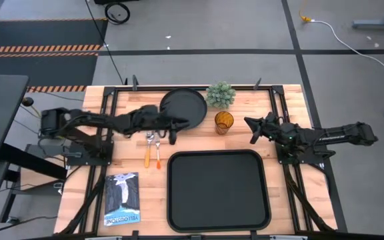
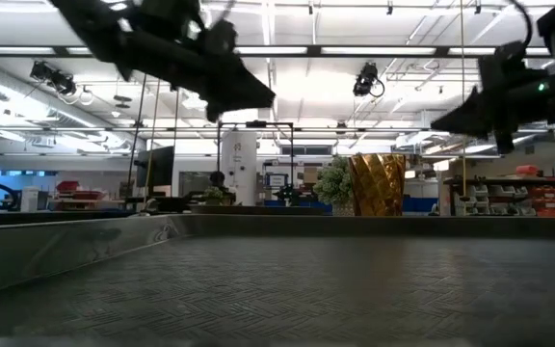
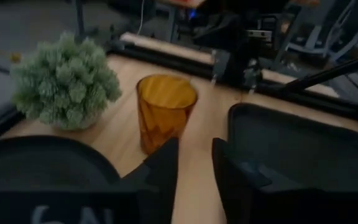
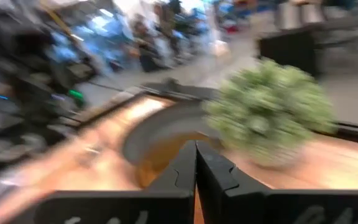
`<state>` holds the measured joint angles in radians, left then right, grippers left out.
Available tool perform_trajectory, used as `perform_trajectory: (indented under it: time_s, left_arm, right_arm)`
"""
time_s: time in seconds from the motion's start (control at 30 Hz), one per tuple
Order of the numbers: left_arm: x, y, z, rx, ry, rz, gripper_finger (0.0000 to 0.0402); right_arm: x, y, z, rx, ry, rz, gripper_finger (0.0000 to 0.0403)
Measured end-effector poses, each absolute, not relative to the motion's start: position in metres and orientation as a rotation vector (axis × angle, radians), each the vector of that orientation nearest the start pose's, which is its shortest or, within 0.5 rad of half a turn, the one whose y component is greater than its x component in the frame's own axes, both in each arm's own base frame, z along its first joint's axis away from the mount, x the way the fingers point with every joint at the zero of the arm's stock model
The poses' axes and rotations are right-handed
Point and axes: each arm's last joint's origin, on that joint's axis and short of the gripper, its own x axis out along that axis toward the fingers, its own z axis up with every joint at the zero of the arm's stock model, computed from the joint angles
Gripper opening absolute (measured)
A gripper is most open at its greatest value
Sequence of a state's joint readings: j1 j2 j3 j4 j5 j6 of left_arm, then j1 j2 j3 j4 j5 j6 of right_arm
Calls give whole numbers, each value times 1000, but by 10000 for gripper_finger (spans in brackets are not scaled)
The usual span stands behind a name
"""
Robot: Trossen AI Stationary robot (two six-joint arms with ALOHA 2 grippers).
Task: Pick and place plate/cup/fork/spoon on tray
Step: Put the orange glass on the top right of the black serving tray
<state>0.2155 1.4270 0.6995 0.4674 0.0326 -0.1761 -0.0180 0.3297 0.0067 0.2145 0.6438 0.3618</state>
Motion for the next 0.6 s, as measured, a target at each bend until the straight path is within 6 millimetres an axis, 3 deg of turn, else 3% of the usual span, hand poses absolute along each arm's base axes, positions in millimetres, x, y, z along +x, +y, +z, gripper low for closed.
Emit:
perform_trajectory:
  time_s: [0.2, 0.47, 0.6]
  left_arm:
    - [329, 85, 212, -225, 384, 237, 151]
    - [390, 112, 207, -257, 594, 307, 159]
    - [409, 119, 213, -246, 619, 348, 165]
  right_arm:
    - [111, -28, 153, 210, 63, -772, 10]
    - [114, -25, 146, 129, 151, -776, 8]
    - [115, -26, 143, 88, 181, -838, 7]
